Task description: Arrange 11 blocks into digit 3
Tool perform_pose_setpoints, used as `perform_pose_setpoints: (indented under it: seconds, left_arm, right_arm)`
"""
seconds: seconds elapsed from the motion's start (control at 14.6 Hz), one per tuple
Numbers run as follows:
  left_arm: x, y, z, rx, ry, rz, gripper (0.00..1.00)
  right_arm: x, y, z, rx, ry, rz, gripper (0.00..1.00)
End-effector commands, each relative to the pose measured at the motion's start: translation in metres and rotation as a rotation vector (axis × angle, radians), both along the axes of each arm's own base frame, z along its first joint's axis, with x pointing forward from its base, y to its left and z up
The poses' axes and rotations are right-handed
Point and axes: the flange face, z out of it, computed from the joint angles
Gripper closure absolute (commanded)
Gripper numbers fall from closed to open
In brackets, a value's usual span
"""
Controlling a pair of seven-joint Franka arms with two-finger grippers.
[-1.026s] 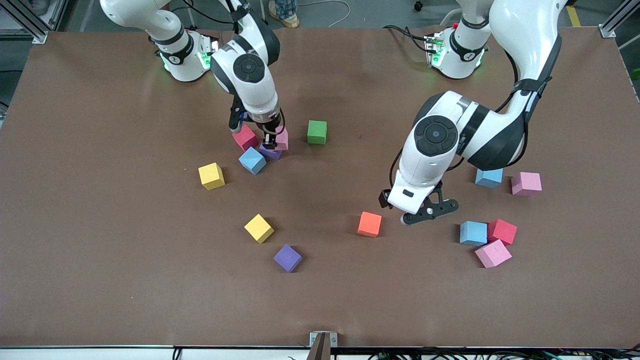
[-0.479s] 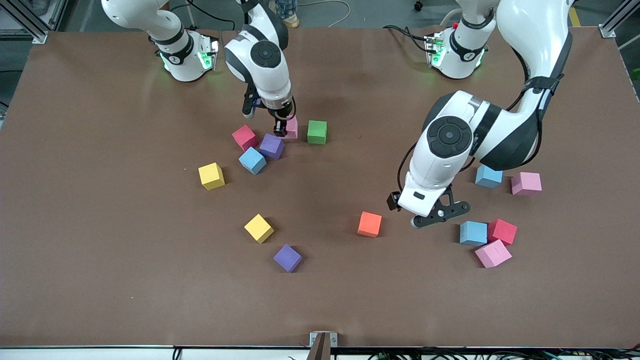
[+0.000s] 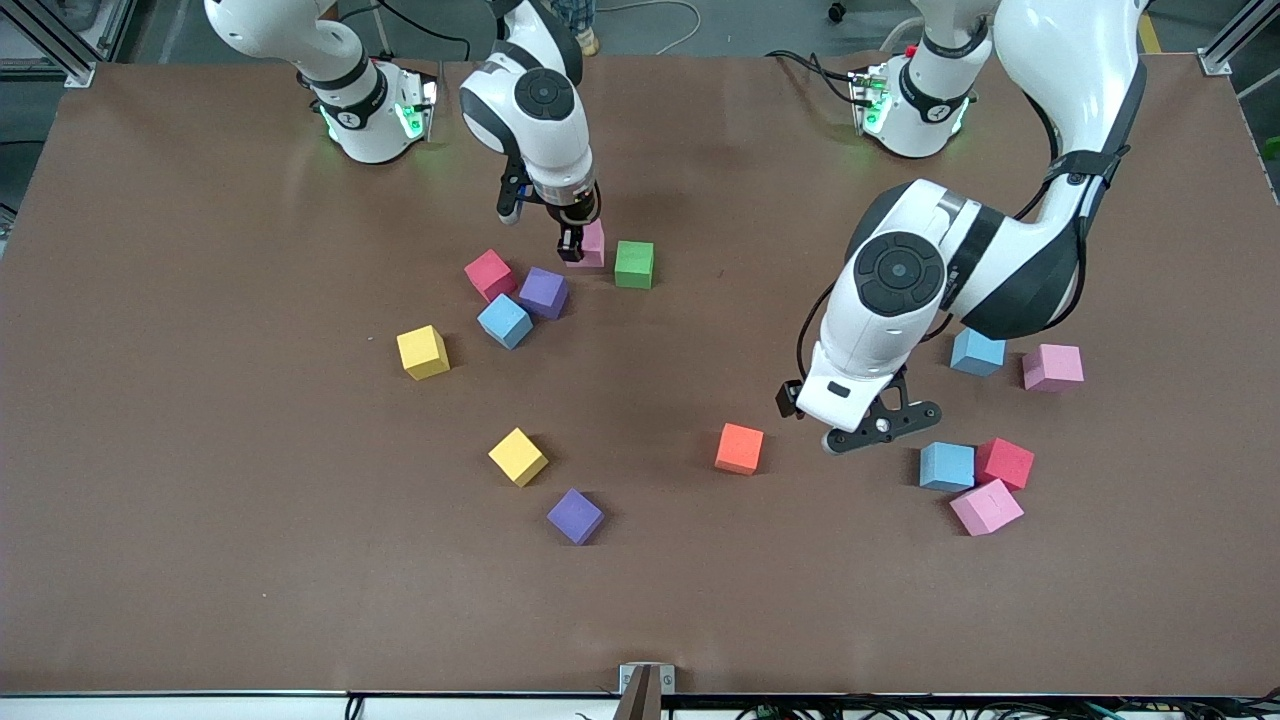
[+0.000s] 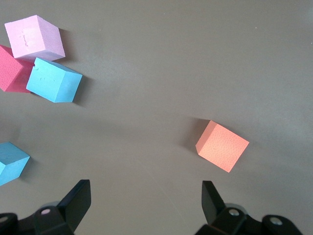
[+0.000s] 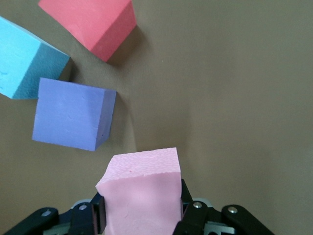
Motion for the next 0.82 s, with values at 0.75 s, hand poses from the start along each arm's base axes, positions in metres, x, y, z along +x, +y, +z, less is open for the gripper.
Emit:
perform_pose_setpoints:
  seconds: [0.75]
  left_arm:
    - [0.001,0.005,-0.002,-0.002,0.026,-0.016,0.00]
  right_arm:
    - [0.018,-0.002,-0.046,0.012,-0.017,-0.061,1.00]
